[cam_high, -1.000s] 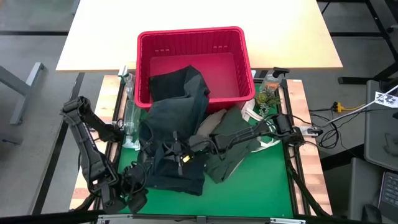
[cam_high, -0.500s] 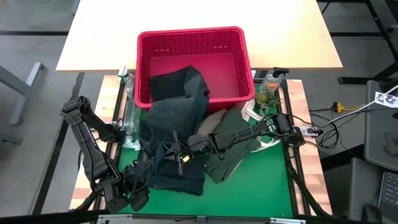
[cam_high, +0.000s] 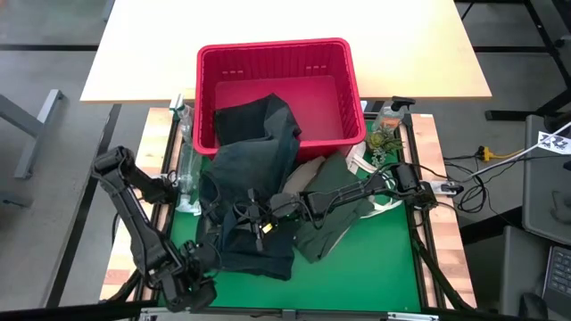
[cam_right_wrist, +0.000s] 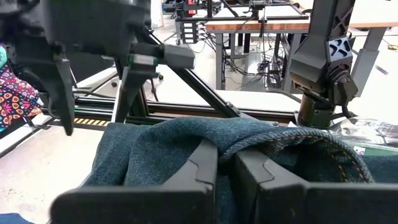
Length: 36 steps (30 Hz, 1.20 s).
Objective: Fold laundry
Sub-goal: Fold the dark blue pants
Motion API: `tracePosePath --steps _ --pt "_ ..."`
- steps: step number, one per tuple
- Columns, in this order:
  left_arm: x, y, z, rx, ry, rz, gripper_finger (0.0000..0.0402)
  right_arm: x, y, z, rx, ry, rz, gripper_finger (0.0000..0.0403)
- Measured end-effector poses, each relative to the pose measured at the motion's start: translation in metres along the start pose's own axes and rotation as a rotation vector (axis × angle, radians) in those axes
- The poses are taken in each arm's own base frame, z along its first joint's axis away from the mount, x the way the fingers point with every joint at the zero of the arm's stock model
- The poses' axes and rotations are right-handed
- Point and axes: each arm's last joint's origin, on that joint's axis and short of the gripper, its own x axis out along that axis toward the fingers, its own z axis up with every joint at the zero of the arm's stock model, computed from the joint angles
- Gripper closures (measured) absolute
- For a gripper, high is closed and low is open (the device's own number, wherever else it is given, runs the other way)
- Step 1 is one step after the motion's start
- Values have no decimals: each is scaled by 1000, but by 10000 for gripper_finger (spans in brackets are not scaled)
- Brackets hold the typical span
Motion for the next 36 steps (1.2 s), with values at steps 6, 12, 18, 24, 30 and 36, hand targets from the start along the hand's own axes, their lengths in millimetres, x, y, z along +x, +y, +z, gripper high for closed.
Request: tracePosePath --steps 6,12,18,24,30,36 --pt "3 -1 -3 -65 115 16 206 0 0 0 0 0 1 379" --pt "4 -2 0 -88 45 3 211 0 0 -1 0 8 0 379" --pt "3 -2 7 -89 28 10 211 0 0 -2 1 22 0 379" --pt "-20 -3 13 -63 7 82 211 0 0 -2 1 22 0 379" --pt "-28 -3 18 -14 -84 99 212 0 0 -2 1 22 0 379" --pt "-15 -6 15 78 -46 140 212 0 0 -2 1 22 0 379"
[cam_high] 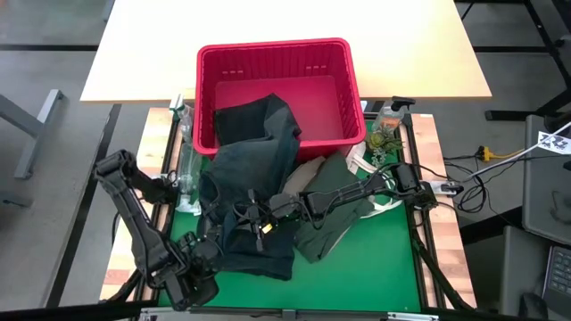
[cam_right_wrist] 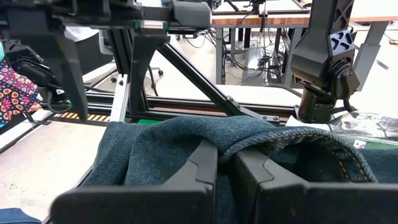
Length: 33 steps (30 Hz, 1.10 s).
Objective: Fold laundry
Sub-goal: Fold the dark blue pants
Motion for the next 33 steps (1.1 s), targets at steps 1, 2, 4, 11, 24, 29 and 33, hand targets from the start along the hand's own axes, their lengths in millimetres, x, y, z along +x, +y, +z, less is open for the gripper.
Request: tracePosePath --steps 1,2,4,11,24,29,33 --pt "2 -1 0 22 -1 6 212 0 0 0 0 0 0 379" --pt "4 -1 -1 45 -6 16 212 0 0 0 0 0 0 379" --pt "10 -2 -1 70 -13 42 212 0 0 0 0 0 0 379" --pt "20 -2 -1 91 -61 120 212 0 0 0 0 0 -1 379" --pt "28 2 12 56 -40 187 268 0 0 0 0 0 -1 379" --pt "28 3 11 55 -9 193 351 0 0 0 0 -1 -3 379" --pt "27 2 6 28 86 183 390 0 -1 0 0 -3 -68 379"
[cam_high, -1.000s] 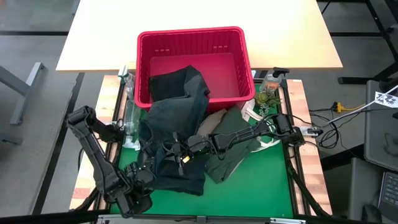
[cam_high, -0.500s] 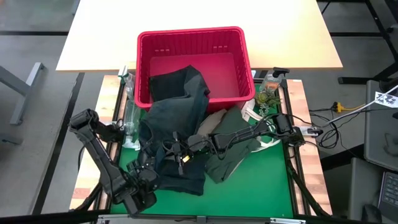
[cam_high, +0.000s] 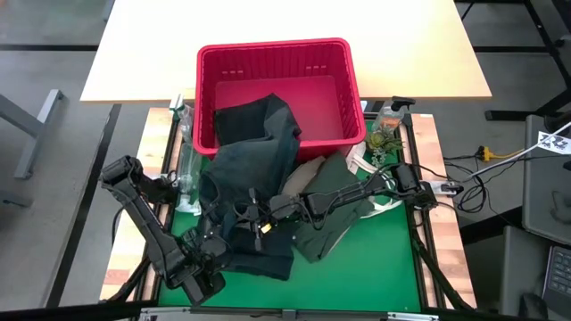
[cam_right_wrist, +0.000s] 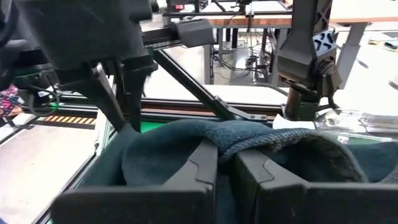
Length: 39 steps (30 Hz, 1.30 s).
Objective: Fold laundry
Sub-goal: Fold the dark blue pants
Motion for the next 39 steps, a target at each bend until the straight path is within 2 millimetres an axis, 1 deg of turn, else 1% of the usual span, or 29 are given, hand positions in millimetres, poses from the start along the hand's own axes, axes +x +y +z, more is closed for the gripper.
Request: tracePosePath --steps 6,8,12,16,19,23,29,31,33,35,39 --pt "-3 -1 -15 -46 158 -11 385 0 -1 -1 0 2 -30 379" --pt "-4 -2 -20 -60 186 -15 387 0 -2 -1 -1 2 -46 379" --pt "-5 -2 -27 -64 170 -16 387 2 -10 -5 1 4 -96 379" --pt "-6 -2 -29 -55 147 -17 380 5 -17 -14 3 22 -110 379" --pt "-6 -2 -30 -50 127 -18 373 7 -23 -16 5 10 -119 379" --pt "-4 -2 -31 -53 130 -19 366 7 -25 -15 6 4 -114 379" --pt "5 -3 -33 -80 148 -31 350 7 -26 -16 7 12 -112 377" --pt "5 -3 -34 -99 170 -31 339 7 -27 -16 8 13 -105 366" --pt "5 -2 -35 -102 204 -22 324 7 -28 -15 8 9 -101 344" --pt "5 -2 -36 -103 243 -20 308 7 -28 -15 8 7 -116 314" --pt "5 -3 -37 -124 278 -20 277 6 -30 -15 7 6 -202 257"
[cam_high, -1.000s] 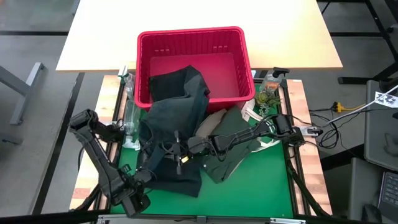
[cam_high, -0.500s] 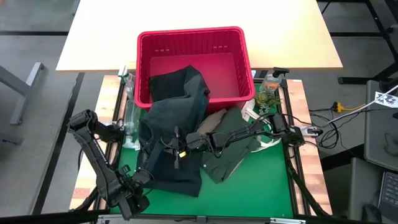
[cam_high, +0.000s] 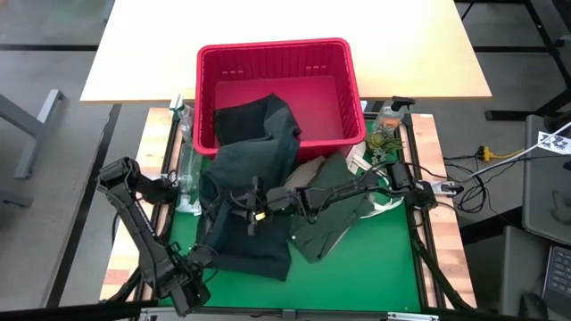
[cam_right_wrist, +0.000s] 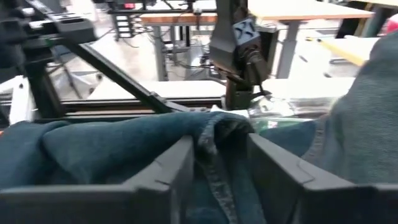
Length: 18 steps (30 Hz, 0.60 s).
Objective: Fold laundry
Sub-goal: Fold the dark blue pants
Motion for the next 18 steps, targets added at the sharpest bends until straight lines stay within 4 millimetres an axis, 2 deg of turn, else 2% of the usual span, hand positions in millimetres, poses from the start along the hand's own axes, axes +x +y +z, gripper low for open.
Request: tracePosePath --steps 4,10,14,18 --pt "0 -3 -1 -20 27 -29 266 -2 -1 4 -5 -6 -44 222" --pt "-1 -17 -4 -3 43 -170 288 -17 -2 32 -77 4 -50 209" --pt "-6 -33 -3 60 -38 -352 309 -39 -4 52 -105 134 -30 208" --pt "-13 -45 7 134 -226 -481 326 -69 1 67 -106 302 118 208"
